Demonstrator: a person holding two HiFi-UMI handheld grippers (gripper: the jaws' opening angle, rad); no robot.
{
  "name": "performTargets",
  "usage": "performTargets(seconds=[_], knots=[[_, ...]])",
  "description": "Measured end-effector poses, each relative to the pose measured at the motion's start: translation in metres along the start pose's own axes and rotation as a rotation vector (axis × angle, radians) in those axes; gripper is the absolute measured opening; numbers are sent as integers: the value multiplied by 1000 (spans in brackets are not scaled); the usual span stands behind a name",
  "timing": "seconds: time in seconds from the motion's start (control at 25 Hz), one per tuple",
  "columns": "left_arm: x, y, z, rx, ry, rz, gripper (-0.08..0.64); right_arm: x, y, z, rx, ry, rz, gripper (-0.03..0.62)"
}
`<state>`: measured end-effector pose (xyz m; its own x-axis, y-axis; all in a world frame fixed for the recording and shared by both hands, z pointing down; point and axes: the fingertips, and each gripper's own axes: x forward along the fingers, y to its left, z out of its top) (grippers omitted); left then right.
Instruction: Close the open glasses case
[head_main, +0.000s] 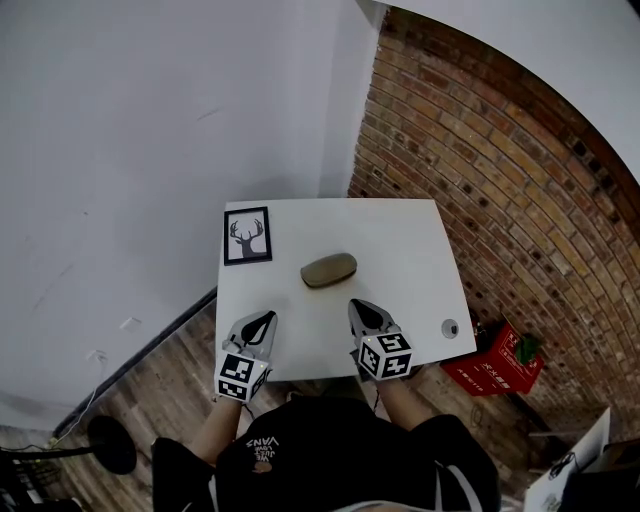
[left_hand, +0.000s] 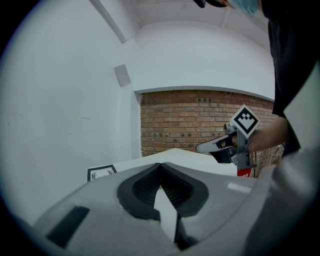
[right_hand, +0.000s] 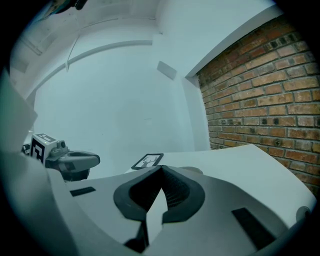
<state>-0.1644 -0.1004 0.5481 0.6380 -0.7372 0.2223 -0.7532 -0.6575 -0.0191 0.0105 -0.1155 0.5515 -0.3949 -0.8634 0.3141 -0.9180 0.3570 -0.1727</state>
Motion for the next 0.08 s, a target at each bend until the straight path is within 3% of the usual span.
performTargets(seconds=[0.08], knots=[[0,1,-2,-3,-1,0,9,1,1,-1,-2,0,1,-2]])
